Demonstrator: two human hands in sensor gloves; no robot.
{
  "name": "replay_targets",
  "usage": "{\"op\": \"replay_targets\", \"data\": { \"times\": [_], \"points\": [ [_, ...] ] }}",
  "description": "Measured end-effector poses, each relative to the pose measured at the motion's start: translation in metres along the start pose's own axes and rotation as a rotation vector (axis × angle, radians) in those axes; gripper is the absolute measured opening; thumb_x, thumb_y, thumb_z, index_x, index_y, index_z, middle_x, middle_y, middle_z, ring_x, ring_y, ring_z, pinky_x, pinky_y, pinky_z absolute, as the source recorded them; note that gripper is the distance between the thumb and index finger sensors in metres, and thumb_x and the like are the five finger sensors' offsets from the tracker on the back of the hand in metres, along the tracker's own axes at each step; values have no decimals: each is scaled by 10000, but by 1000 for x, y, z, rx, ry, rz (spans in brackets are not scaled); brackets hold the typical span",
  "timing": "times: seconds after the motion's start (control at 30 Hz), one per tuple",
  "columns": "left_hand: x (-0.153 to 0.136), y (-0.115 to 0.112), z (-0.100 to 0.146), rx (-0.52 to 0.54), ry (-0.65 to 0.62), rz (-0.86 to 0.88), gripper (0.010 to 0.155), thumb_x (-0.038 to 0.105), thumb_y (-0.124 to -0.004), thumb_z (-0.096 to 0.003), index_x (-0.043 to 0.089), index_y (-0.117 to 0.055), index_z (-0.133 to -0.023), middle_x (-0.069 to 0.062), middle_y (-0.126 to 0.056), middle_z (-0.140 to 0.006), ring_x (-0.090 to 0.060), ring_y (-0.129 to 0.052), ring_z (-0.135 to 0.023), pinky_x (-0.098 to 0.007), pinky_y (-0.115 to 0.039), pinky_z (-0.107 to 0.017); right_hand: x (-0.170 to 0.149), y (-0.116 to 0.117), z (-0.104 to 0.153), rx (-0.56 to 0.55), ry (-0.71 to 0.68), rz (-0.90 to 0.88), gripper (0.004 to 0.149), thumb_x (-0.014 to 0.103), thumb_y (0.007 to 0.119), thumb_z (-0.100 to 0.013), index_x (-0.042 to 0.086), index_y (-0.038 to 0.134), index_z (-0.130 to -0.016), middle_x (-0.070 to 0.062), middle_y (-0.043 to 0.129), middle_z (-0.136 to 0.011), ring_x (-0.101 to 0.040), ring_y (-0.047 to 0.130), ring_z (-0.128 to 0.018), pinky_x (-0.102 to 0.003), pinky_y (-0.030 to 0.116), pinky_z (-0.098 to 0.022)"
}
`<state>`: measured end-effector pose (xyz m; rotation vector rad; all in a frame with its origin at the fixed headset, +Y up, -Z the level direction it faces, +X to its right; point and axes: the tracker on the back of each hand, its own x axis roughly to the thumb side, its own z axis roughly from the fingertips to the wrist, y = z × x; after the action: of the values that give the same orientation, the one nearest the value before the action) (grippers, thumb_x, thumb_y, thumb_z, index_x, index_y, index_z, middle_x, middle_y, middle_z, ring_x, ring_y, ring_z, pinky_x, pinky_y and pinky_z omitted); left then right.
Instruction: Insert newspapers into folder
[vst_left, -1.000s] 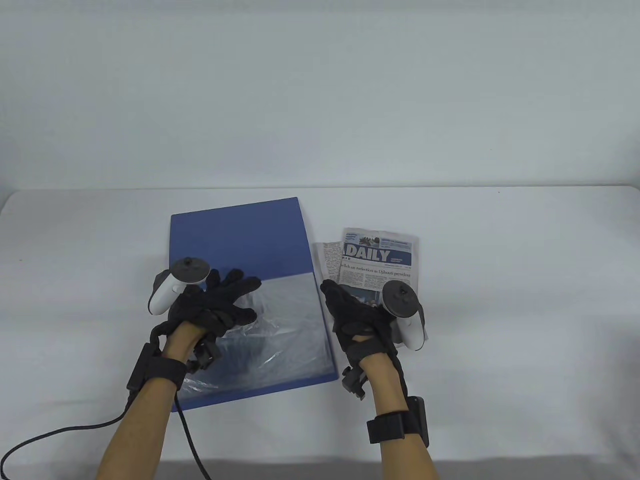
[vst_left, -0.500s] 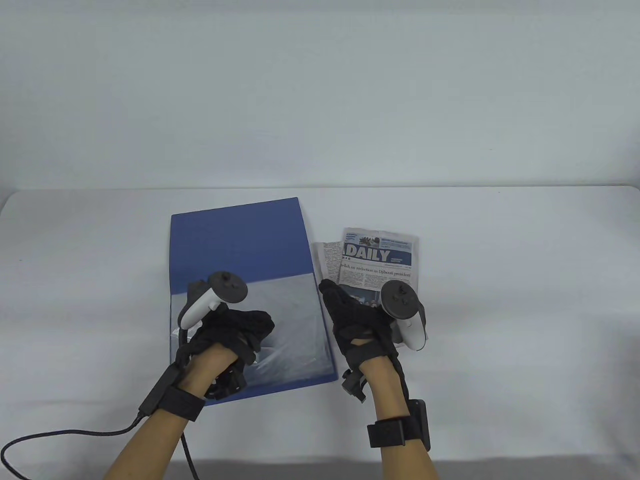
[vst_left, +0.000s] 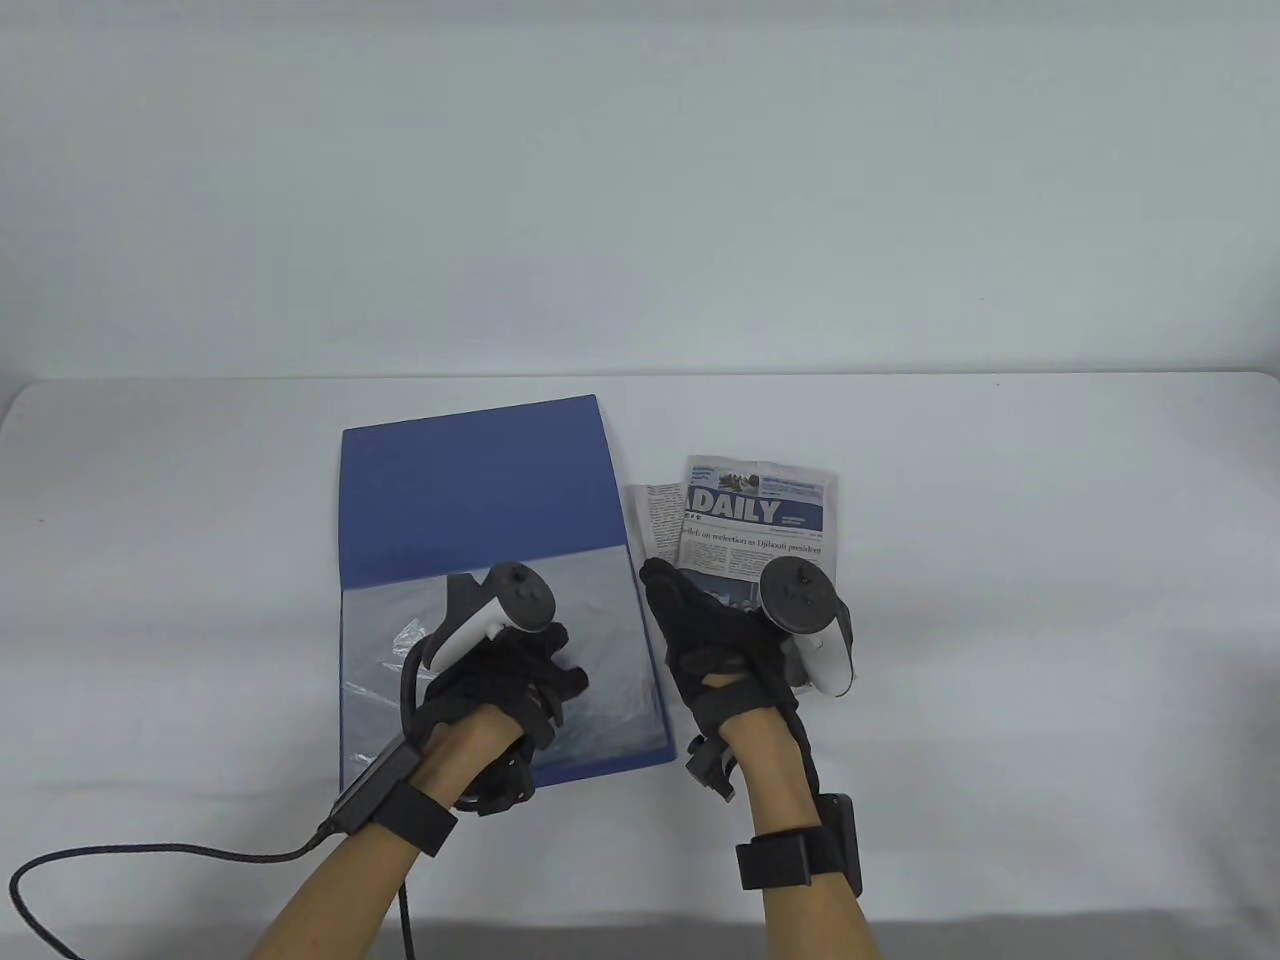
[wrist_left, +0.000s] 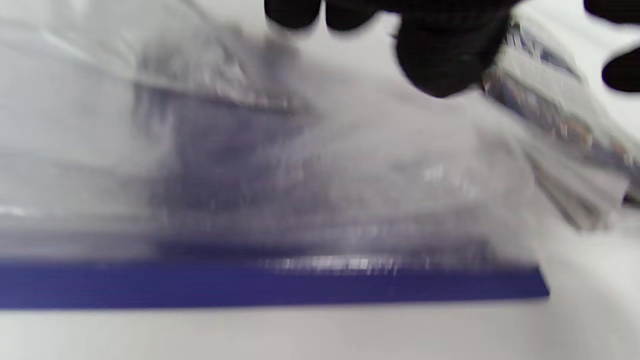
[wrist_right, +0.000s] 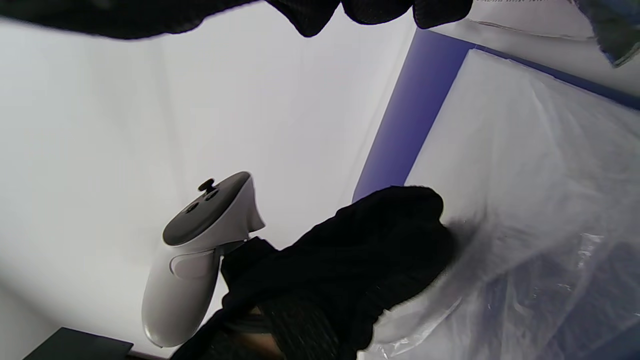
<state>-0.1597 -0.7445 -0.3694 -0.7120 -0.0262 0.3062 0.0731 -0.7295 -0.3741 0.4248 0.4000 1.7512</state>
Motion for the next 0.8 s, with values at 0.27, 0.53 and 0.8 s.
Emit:
{"op": "replay_targets", "data": {
  "times": [0.27, 0.53, 0.8],
  "points": [
    [-5, -40, -2, -145, 70, 4, 1021, 586, -655, -586, 197, 183, -1020, -161, 317, -1049, -499, 271, -977, -775, -29, -716, -4, 9, -4, 46, 48, 65, 753, 501, 569, -623, -36, 353, -1105, -331, 311, -1070, -635, 384, -926, -777, 294, -590],
    [18, -33, 10, 212, 119, -299, 541, 536, -725, -591, 360, -538, -1067, 16, -331, -1283, -359, -176, -1234, -621, -319, -919, -3, 18, -2, 66, 64, 100, 752, 499, 569, -624, -38, 355, -1104, -334, 315, -1068, -636, 386, -925, -777, 295, -590],
    [-17, 10, 30, 282, -42, 161, 409, 512, -748, -597, 381, -760, -984, 56, -605, -1225, -327, -443, -1228, -596, -409, -915, -10, 14, 4, -58, 220, 197, 542, 415, 660, -635, -64, 717, -884, -316, 358, -1066, -597, 200, -951, -790, 112, -538]
  ]
}}
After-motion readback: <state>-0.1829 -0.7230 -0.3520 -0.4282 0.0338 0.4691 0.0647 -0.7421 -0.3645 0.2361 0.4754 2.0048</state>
